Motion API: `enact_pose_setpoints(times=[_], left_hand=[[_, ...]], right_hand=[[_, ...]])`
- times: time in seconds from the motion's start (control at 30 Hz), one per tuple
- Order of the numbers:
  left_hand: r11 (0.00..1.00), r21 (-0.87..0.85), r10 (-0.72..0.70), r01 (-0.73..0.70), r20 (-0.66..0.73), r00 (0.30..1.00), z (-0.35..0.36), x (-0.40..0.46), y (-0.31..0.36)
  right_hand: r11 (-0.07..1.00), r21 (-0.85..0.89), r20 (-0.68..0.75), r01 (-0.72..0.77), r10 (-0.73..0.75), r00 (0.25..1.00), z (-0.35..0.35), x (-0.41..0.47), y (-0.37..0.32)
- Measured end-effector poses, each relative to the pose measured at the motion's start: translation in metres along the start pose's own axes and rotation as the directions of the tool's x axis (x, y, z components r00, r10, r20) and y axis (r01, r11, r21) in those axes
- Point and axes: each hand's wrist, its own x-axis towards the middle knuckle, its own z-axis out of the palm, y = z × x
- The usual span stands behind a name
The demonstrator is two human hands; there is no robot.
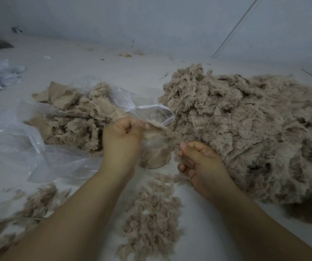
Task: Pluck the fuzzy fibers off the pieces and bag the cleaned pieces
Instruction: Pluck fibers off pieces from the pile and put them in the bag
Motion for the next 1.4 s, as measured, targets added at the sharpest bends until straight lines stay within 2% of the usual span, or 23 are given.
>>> enact_pose_setpoints(times=[0.1, 0.2, 0.23, 0.27, 0.3, 0.33, 0.4, 0.5, 0.57, 0.63, 0.7, 0.77, 0.87, 0.9, 0.97, 1.0, 1.07, 1.1, 1.13, 1.17, 1.23, 1.4], left_hand=[[0.995, -0.010, 0.094, -0.099, -0.221, 0.971, -0.014, 0.013, 0.001], [0.951, 0.140, 0.309, -0.277, -0.346, 0.886, -0.024, 0.019, 0.004], [0.909, 0.270, 0.392, -0.316, -0.302, 0.869, -0.027, 0.022, 0.003], [0.824, 0.456, 0.460, -0.335, -0.195, 0.866, -0.030, 0.024, 0.002], [0.704, 0.625, 0.466, -0.338, -0.048, 0.883, -0.032, 0.026, 0.000], [0.603, 0.728, 0.398, -0.326, 0.080, 0.914, -0.032, 0.027, -0.003], [0.509, 0.807, 0.216, -0.301, 0.218, 0.952, -0.028, 0.024, -0.005], [0.367, 0.893, 0.142, -0.261, 0.224, 0.964, -0.024, 0.018, 0.000], [0.364, 0.897, 0.194, -0.252, 0.192, 0.962, -0.024, 0.016, 0.004], [0.411, 0.851, 0.307, -0.327, 0.209, 0.928, -0.022, 0.013, 0.006], [0.459, 0.797, 0.343, -0.392, 0.248, 0.906, -0.016, 0.007, 0.006], [0.476, 0.788, 0.231, -0.392, 0.318, 0.920, -0.009, 0.003, 0.006], [0.327, 0.848, 0.082, -0.417, 0.414, 0.907, -0.004, 0.002, -0.001], [0.315, 0.853, 0.059, -0.417, 0.421, 0.905, -0.004, 0.003, -0.003], [0.379, 0.843, 0.009, -0.382, 0.409, 0.912, -0.005, 0.003, -0.003], [0.454, 0.819, -0.001, -0.352, 0.395, 0.919, -0.006, 0.003, -0.003], [0.703, 0.671, -0.002, -0.235, 0.332, 0.943, -0.006, 0.003, -0.003], [0.837, 0.528, -0.028, -0.141, 0.299, 0.954, -0.006, 0.003, -0.002], [0.925, 0.378, -0.076, -0.044, 0.298, 0.952, -0.006, 0.002, 0.000], [0.966, 0.256, -0.120, 0.034, 0.330, 0.936, -0.005, -0.001, 0.002], [0.986, 0.102, -0.161, 0.130, 0.420, 0.893, -0.002, -0.007, 0.004], [0.969, -0.077, -0.157, 0.236, 0.546, 0.823, 0.008, -0.020, 0.004]], right_hand=[[1.000, -0.011, 0.025, 0.004, -0.003, 1.000, -0.002, 0.000, 0.001], [0.994, -0.109, 0.062, -0.002, 0.009, 0.998, -0.003, -0.001, 0.001], [0.989, -0.145, 0.084, 0.008, 0.005, 0.996, -0.004, -0.001, 0.002], [0.983, -0.183, 0.103, 0.016, 0.003, 0.995, -0.004, -0.001, 0.002], [0.976, -0.216, 0.125, 0.033, -0.006, 0.992, -0.004, -0.001, 0.002], [0.969, -0.243, 0.137, 0.044, -0.010, 0.990, -0.003, -0.003, 0.001], [0.961, -0.269, 0.157, 0.066, -0.023, 0.987, -0.002, -0.004, 0.001], [0.977, -0.206, 0.152, 0.063, -0.031, 0.988, -0.003, -0.003, 0.001], [0.982, -0.184, 0.145, 0.040, -0.013, 0.989, -0.004, -0.002, 0.001], [0.980, -0.197, 0.142, 0.026, 0.003, 0.990, -0.005, -0.001, 0.001], [0.978, -0.210, 0.130, 0.013, 0.015, 0.991, -0.004, 0.000, 0.001], [0.984, -0.178, 0.111, 0.010, 0.010, 0.994, -0.003, -0.001, 0.001], [0.991, -0.131, 0.087, 0.011, 0.000, 0.996, -0.002, -0.002, 0.000], [0.993, -0.118, 0.085, 0.009, 0.001, 0.996, -0.002, -0.001, 0.001], [0.996, -0.092, 0.073, -0.004, 0.010, 0.997, -0.001, -0.001, 0.000], [0.996, -0.088, 0.061, -0.014, 0.019, 0.998, 0.000, -0.002, 0.000], [0.995, -0.099, 0.046, -0.024, 0.028, 0.999, 0.001, -0.002, -0.002], [0.995, -0.102, 0.045, -0.025, 0.029, 0.999, 0.001, -0.002, -0.001], [0.994, -0.104, 0.044, -0.033, 0.038, 0.998, 0.003, -0.003, -0.002], [0.993, -0.110, 0.054, -0.038, 0.044, 0.998, 0.002, -0.002, -0.002], [0.991, -0.129, 0.086, -0.032, 0.044, 0.995, 0.001, -0.002, -0.003], [0.995, -0.101, 0.175, -0.011, 0.029, 0.984, 0.004, -0.005, -0.009]])
